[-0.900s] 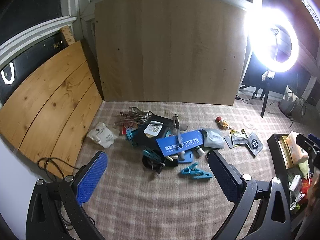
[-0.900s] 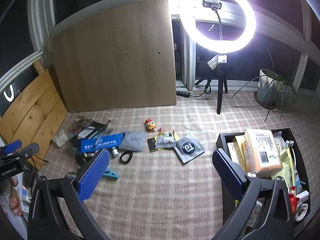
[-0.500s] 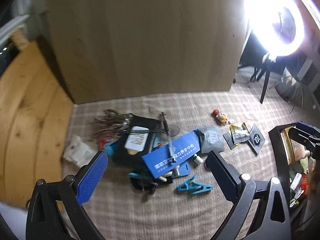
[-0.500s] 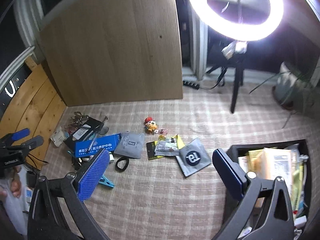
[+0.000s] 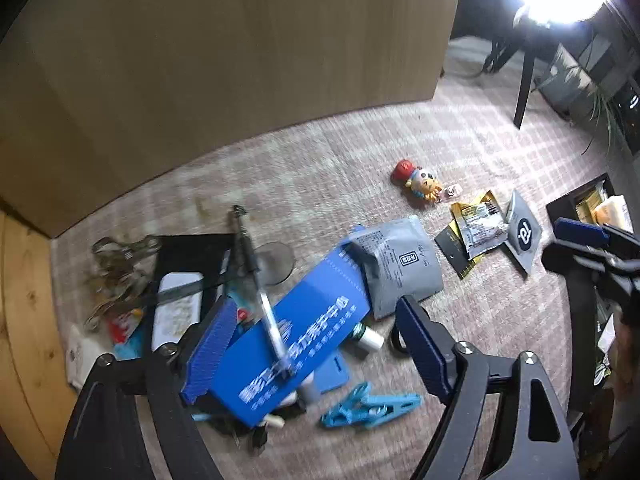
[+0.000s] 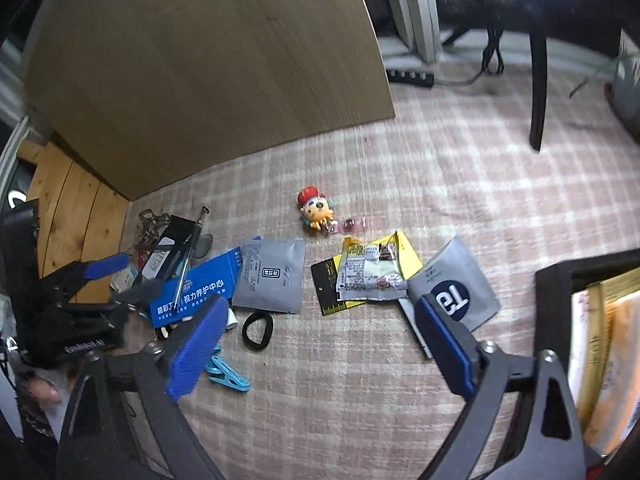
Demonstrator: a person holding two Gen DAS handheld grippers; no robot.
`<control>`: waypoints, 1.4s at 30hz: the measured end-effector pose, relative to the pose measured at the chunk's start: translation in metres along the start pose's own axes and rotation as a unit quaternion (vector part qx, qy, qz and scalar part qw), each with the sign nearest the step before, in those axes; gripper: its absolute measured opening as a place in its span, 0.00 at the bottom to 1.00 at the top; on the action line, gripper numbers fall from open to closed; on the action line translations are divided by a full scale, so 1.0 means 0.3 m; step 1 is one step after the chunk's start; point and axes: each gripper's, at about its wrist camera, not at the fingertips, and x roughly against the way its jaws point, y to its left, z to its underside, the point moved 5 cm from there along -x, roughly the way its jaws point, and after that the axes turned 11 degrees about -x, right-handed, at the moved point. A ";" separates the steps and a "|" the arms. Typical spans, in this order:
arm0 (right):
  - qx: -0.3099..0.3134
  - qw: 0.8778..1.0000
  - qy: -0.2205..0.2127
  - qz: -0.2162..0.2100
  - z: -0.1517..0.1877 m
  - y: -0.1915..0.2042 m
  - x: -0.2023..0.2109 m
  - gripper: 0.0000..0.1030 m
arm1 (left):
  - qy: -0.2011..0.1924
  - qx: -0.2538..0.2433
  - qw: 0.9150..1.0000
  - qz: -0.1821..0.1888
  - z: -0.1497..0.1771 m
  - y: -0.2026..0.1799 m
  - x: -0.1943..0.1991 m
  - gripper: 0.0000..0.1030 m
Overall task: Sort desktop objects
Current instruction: 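Reach both tools toward the blue printed card on the floor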
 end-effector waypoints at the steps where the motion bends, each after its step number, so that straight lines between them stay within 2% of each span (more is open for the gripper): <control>1: -0.003 1.000 0.004 -0.002 0.001 -0.001 -0.006 0.83 | 0.008 0.000 1.000 0.003 -0.013 0.004 -0.026 0.74; 5: -0.016 1.000 0.020 -0.016 0.023 0.003 -0.032 0.77 | 0.035 0.016 0.999 0.014 -0.025 0.038 -0.094 0.58; 8: -0.024 0.998 0.040 -0.034 0.051 0.018 -0.053 0.62 | 0.049 0.027 0.998 0.029 -0.014 0.060 -0.122 0.51; 10: -0.027 0.998 0.047 -0.041 0.068 0.028 -0.074 0.61 | 0.053 0.031 0.997 0.040 -0.002 0.068 -0.128 0.49; 12: -0.027 0.997 0.051 -0.045 0.084 0.040 -0.094 0.61 | 0.049 0.032 0.997 0.044 0.003 0.073 -0.121 0.49; 15: -0.029 0.997 0.056 -0.052 0.097 0.059 -0.123 0.59 | 0.044 0.047 0.996 0.069 0.001 0.076 -0.091 0.49; 18: -0.032 0.996 0.058 -0.055 0.100 0.070 -0.142 0.52 | 0.029 0.027 0.996 0.085 -0.023 0.045 -0.041 0.49; 25: -0.037 0.995 0.060 -0.065 0.111 0.086 -0.131 0.50 | 0.066 0.030 0.993 0.089 -0.008 0.070 -0.078 0.47; 30: -0.036 0.995 0.062 -0.071 0.129 0.100 -0.123 0.50 | 0.081 0.042 0.993 0.077 0.019 0.125 -0.086 0.47; 34: -0.037 0.994 0.066 -0.077 0.146 0.114 -0.127 0.50 | 0.086 0.054 0.991 0.085 0.060 0.173 -0.070 0.47; 42: -0.042 0.992 0.085 -0.084 0.179 0.160 -0.196 0.49 | 0.063 0.070 0.985 0.145 0.225 0.200 0.019 0.47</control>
